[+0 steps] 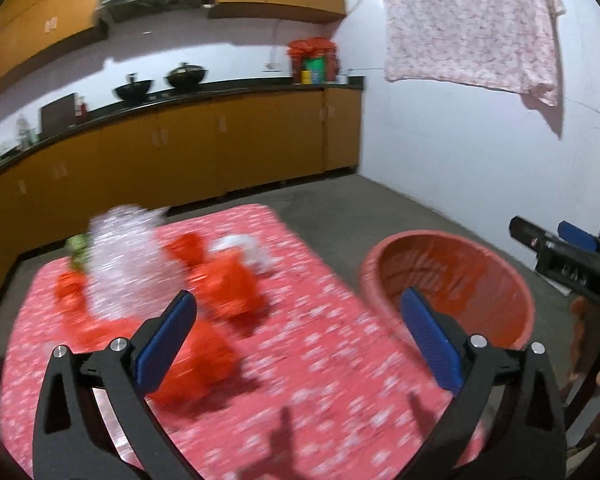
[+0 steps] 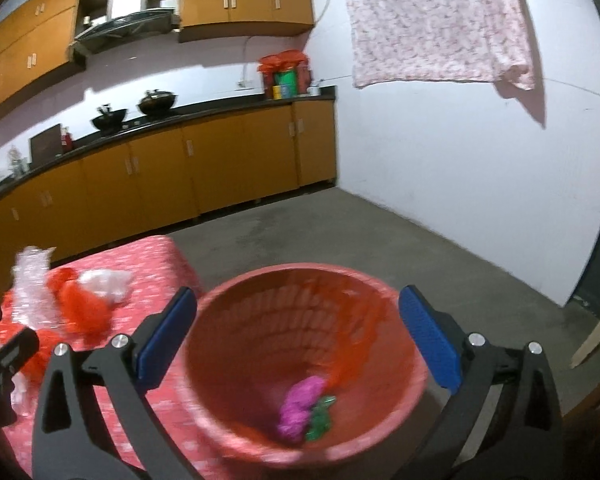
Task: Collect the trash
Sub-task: 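Grasp the clear plastic bag with the left gripper while the right grasps a red bag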
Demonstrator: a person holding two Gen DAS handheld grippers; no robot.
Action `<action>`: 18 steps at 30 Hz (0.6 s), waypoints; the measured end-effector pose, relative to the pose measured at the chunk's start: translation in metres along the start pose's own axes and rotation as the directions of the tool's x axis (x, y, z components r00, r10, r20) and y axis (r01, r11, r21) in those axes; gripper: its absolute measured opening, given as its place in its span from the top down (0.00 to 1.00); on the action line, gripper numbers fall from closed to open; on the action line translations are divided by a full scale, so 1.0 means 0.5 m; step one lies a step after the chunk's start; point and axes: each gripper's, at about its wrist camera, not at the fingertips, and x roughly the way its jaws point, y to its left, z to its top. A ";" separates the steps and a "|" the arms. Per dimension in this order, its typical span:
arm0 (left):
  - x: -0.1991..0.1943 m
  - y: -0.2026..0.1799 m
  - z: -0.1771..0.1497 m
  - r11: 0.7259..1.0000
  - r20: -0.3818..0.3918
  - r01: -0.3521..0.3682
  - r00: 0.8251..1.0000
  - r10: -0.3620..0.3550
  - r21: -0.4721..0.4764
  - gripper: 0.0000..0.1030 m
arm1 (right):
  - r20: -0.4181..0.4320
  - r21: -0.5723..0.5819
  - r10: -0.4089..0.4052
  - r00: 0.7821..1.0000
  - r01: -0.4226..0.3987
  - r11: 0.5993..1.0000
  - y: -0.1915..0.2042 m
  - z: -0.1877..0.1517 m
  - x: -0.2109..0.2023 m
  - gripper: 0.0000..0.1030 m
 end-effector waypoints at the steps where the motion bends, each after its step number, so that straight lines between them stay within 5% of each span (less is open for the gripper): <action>1: -0.009 0.021 -0.008 1.000 -0.004 -0.024 1.000 0.024 -0.011 0.02 | -0.004 -0.005 0.021 1.000 -0.021 1.000 0.018 -0.001 -0.002 0.04; 6: -0.051 0.152 -0.069 0.981 -0.050 -0.168 0.985 0.163 -0.095 0.02 | -0.026 -0.062 0.118 0.993 -0.119 0.991 0.119 -0.012 -0.015 0.04; 10: -0.053 0.259 -0.121 0.944 -0.119 -0.281 0.958 0.263 -0.175 0.02 | -0.041 -0.121 0.177 0.983 -0.181 0.976 0.202 -0.029 -0.026 0.04; 18: -0.006 0.338 -0.167 0.914 -0.219 -0.289 0.948 0.231 -0.286 0.16 | -0.073 -0.168 0.231 0.970 -0.240 0.956 0.284 -0.052 -0.029 0.04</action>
